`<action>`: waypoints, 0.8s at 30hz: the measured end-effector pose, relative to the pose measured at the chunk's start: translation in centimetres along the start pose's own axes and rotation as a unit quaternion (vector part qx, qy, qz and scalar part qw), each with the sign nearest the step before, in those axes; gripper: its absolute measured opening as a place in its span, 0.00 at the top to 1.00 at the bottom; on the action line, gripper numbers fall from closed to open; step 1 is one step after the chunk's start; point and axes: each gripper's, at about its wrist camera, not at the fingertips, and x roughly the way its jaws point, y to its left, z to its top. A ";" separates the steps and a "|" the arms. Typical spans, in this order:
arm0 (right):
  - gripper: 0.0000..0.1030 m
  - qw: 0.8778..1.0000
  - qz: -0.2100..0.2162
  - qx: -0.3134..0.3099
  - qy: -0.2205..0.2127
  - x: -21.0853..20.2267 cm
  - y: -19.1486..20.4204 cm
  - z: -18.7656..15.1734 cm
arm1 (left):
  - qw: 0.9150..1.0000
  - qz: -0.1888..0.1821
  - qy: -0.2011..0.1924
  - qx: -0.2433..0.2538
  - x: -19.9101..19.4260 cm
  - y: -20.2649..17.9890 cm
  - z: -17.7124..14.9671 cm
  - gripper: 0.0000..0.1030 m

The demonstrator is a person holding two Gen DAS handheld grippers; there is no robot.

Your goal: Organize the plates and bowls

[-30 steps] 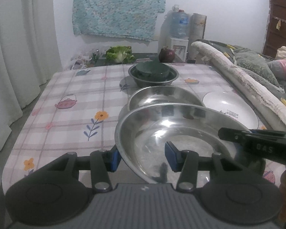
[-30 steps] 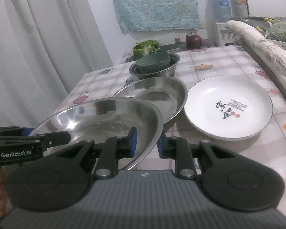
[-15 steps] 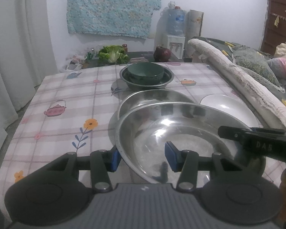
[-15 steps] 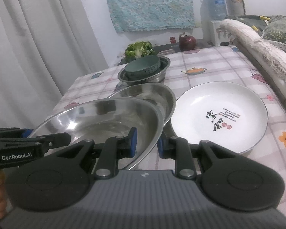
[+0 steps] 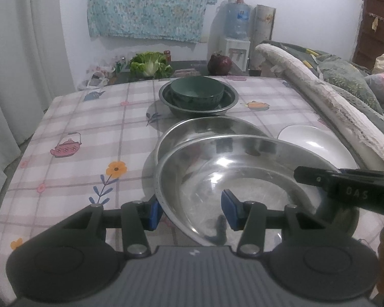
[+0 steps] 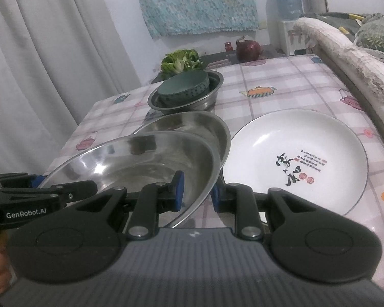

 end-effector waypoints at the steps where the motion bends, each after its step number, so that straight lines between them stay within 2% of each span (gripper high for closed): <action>1: 0.79 1.000 0.000 0.000 0.002 0.2 0.0 0.1 | 1.000 0.000 0.002 -0.001 0.2 0.1 0.1 0.53; 24: 0.78 0.999 -0.024 0.005 0.028 4.6 -1.5 2.0 | 0.999 -0.016 0.045 -0.006 5.7 0.6 1.4 0.53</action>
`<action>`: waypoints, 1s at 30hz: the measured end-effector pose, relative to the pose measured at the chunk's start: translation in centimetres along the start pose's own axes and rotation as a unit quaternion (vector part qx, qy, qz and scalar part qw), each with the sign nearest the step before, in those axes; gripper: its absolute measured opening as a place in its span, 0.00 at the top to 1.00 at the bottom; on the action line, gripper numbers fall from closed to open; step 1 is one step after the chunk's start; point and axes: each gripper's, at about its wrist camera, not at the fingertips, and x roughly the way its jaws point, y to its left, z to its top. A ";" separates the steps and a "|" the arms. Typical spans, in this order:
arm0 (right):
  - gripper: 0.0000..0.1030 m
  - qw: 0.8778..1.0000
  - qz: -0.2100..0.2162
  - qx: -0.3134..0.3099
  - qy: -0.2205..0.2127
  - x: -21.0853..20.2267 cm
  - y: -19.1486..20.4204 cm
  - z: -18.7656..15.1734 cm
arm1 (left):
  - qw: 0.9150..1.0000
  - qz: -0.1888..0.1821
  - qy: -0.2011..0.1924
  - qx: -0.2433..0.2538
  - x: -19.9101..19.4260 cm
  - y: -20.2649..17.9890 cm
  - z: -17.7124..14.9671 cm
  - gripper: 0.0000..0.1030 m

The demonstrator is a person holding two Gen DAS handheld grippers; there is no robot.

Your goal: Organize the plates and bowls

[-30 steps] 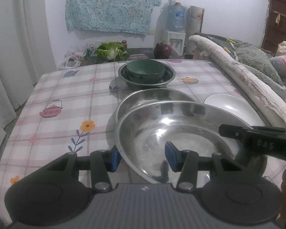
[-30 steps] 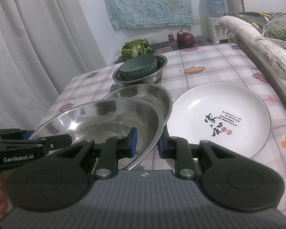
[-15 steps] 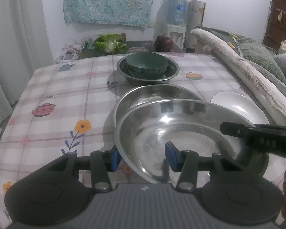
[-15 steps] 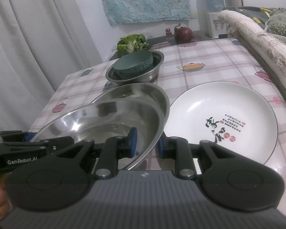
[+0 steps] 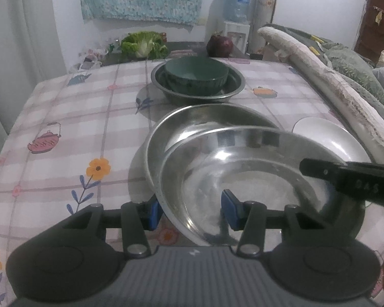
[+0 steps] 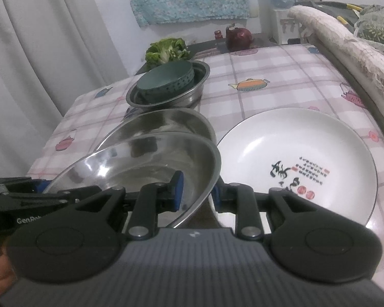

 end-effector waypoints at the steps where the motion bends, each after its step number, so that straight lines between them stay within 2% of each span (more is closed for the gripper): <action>1: 0.77 1.000 0.001 0.001 0.000 0.1 -0.1 0.1 | 1.000 -0.001 0.001 -0.002 0.2 0.1 0.0 0.52; 5: 0.74 1.000 0.001 0.007 0.001 0.5 -0.5 0.3 | 1.000 0.001 -0.001 0.000 0.3 0.2 0.1 0.51; 8: 0.68 1.000 -0.001 0.011 0.002 0.7 -0.7 0.4 | 1.000 0.003 -0.002 -0.004 0.4 0.4 0.1 0.51; 10: 0.59 1.000 -0.001 0.015 0.001 0.8 -1.0 0.4 | 1.000 0.004 0.003 -0.009 0.6 0.7 0.1 0.51; 13: 0.55 1.000 -0.001 0.016 -0.002 0.8 -1.0 0.5 | 1.000 0.003 0.004 -0.011 0.6 0.9 0.0 0.50; 30: 0.53 1.000 -0.011 0.023 0.003 0.6 -1.2 0.2 | 1.000 0.005 -0.002 -0.013 0.2 0.8 0.0 0.47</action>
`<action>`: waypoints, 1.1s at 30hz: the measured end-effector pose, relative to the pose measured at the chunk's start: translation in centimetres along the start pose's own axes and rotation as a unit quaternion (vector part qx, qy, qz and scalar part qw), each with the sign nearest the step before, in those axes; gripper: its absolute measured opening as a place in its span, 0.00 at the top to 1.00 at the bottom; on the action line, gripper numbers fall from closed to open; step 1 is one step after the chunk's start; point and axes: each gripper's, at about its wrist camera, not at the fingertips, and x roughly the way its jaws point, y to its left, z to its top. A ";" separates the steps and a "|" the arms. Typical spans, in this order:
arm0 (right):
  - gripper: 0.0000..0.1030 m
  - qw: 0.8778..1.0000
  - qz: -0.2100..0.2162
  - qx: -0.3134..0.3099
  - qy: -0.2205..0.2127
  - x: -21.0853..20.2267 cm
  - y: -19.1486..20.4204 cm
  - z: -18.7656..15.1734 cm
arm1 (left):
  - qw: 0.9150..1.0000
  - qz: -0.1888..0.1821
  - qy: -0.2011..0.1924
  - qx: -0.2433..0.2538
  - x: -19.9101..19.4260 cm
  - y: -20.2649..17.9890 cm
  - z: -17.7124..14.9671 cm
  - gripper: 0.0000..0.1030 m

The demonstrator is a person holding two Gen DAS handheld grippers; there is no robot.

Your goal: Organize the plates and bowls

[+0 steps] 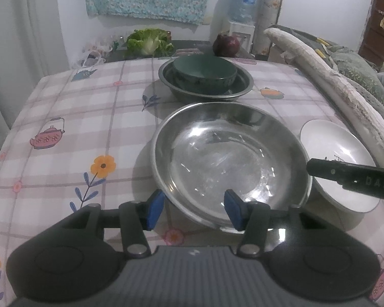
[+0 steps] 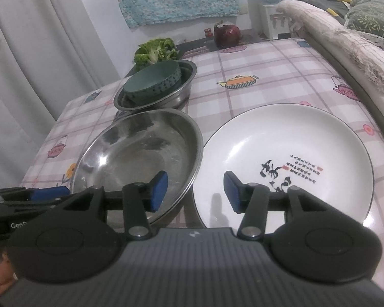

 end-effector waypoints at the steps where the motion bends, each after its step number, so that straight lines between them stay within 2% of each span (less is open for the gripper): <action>1: 0.53 1.000 0.000 -0.001 -0.001 0.0 0.1 0.0 | 1.000 0.001 -0.001 -0.001 -0.1 0.0 0.0 0.47; 14: 0.50 0.999 -0.010 0.027 -0.021 -2.9 -1.9 -0.9 | 1.000 -0.010 -0.025 0.010 -3.0 -1.6 -0.4 0.43; 20: 0.45 0.997 -0.017 0.056 -0.042 -5.7 -4.5 -2.0 | 0.998 -0.041 -0.029 0.038 -4.3 -4.4 -0.8 0.43; 26: 0.43 0.994 -0.034 0.083 -0.060 -8.2 -8.2 -3.3 | 0.995 -0.084 -0.016 0.053 -4.1 -8.0 -2.0 0.43; 33: 0.43 0.993 -0.051 0.096 -0.054 -10.1 -12.5 -4.3 | 0.992 -0.117 0.002 0.037 -2.1 -11.9 -3.2 0.43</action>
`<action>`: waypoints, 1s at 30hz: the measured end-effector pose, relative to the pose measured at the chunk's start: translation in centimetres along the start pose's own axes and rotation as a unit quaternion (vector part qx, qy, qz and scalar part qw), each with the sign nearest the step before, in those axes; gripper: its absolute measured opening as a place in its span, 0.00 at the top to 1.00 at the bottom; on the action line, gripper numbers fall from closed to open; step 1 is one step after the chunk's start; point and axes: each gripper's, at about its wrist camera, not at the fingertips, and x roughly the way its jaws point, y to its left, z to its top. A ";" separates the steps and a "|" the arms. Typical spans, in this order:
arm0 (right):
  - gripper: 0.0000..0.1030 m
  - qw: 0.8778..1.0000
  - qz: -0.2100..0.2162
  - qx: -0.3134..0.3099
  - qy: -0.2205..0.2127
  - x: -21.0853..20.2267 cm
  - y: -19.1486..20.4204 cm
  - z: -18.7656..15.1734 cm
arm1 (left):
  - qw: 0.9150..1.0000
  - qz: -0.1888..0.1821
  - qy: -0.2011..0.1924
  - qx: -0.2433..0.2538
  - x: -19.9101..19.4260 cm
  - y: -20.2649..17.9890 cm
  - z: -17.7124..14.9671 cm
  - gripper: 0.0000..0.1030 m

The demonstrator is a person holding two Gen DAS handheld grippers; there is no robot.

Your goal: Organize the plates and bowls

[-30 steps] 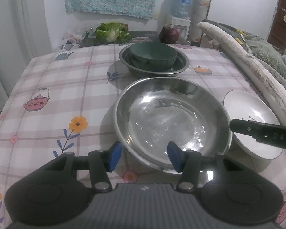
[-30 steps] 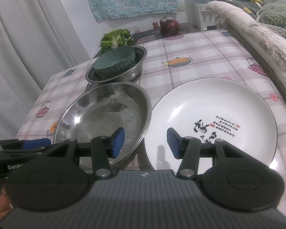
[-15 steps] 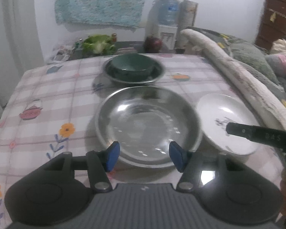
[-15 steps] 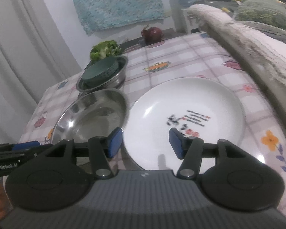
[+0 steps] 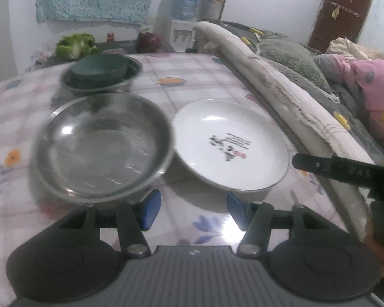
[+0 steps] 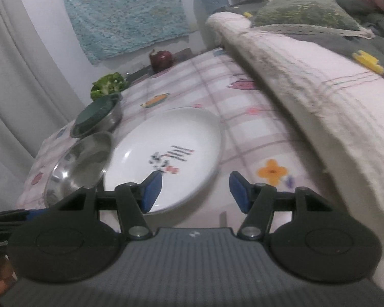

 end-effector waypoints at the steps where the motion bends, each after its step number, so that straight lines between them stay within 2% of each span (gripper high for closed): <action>1: 0.43 1.000 -0.002 0.000 0.000 -0.2 -0.5 0.1 | 1.000 -0.004 0.001 -0.007 0.4 -0.3 0.0 0.43; 7: 0.43 1.000 -0.004 -0.012 0.001 -0.3 -2.5 1.8 | 0.998 -0.017 -0.006 -0.056 2.1 -1.2 -0.2 0.43; 13: 0.44 0.999 0.019 -0.049 0.005 2.2 -2.2 3.6 | 0.997 0.029 -0.023 -0.070 3.7 -1.3 -0.1 0.43; 15: 0.44 0.997 0.025 -0.068 0.007 3.4 -1.9 4.1 | 0.997 0.033 -0.022 -0.071 4.3 -1.3 0.0 0.44; 20: 0.52 0.995 0.028 -0.092 0.020 6.9 -1.4 5.5 | 0.997 0.030 -0.022 -0.073 5.5 -1.2 0.1 0.47; 25: 0.69 0.993 0.019 -0.107 0.039 10.2 -1.4 6.4 | 0.997 0.022 -0.022 -0.076 6.4 -0.8 0.2 0.55; 30: 0.75 0.993 0.024 -0.102 0.050 12.1 -1.7 6.6 | 0.998 0.030 -0.031 -0.056 6.9 -1.1 0.2 0.59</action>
